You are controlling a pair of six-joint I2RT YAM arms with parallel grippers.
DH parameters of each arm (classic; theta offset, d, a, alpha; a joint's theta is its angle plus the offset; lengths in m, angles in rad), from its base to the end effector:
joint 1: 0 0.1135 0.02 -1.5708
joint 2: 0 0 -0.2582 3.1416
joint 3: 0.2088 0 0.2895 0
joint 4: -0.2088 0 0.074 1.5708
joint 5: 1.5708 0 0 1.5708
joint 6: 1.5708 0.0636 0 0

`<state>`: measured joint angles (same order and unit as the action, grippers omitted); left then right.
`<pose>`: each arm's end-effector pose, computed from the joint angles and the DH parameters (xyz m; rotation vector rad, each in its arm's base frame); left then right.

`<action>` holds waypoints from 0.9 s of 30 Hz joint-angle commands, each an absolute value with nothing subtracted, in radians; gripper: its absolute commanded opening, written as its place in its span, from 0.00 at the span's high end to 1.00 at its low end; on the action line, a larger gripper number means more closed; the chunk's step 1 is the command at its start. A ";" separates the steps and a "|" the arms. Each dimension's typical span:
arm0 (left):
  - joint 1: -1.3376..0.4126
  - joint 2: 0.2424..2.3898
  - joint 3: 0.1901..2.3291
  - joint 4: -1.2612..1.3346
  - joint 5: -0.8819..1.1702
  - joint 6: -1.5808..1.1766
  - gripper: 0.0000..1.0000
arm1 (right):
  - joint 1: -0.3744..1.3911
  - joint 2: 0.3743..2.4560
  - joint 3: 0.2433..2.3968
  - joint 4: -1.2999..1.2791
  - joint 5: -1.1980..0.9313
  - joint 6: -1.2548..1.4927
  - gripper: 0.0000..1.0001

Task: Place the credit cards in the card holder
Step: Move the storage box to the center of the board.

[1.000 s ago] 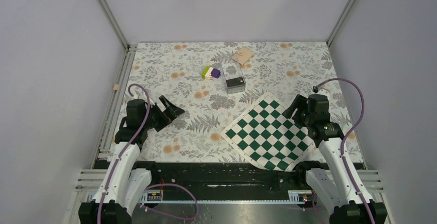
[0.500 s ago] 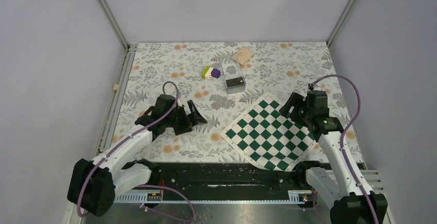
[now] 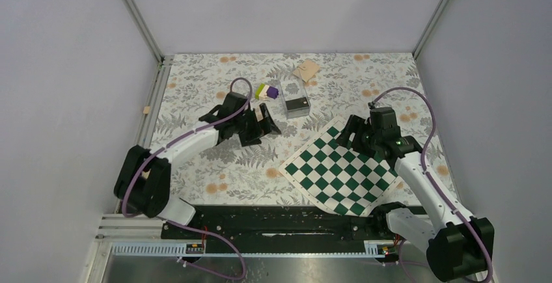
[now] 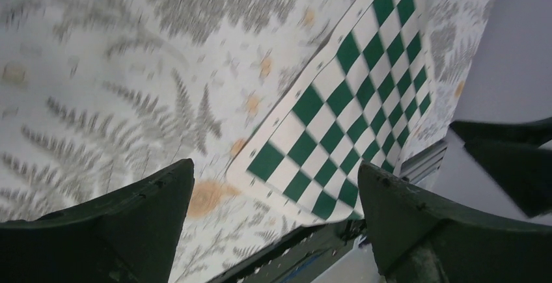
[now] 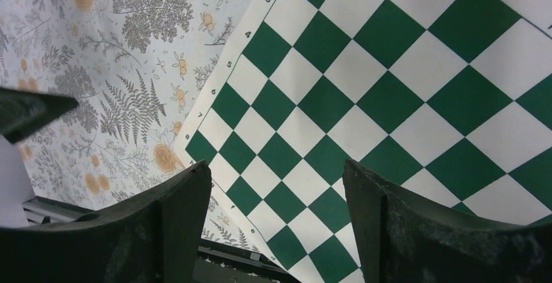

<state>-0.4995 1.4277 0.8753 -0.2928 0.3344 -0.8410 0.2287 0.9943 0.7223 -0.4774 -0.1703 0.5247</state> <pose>0.2926 -0.1834 0.1712 -0.2785 2.5989 -0.9601 0.2588 0.0713 0.2186 0.2631 2.3634 0.5693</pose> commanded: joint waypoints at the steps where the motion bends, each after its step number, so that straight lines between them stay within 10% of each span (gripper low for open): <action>1: -0.502 1.563 1.085 -0.293 0.263 -0.804 0.06 | 0.260 1.020 0.761 -0.457 -0.186 0.559 0.19; 13: -0.460 1.963 1.661 -0.488 0.097 -0.706 0.07 | 0.261 1.128 0.831 -0.430 -0.120 0.477 0.20; 27: -0.462 2.255 1.976 -0.587 0.158 -0.722 0.39 | 0.262 1.286 1.002 -0.432 -0.108 0.439 0.19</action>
<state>-0.4553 2.2555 1.9041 -0.5526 0.1505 -0.7307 0.2546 1.2785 0.9466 -0.4347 -0.1318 0.4667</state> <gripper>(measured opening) 0.660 0.807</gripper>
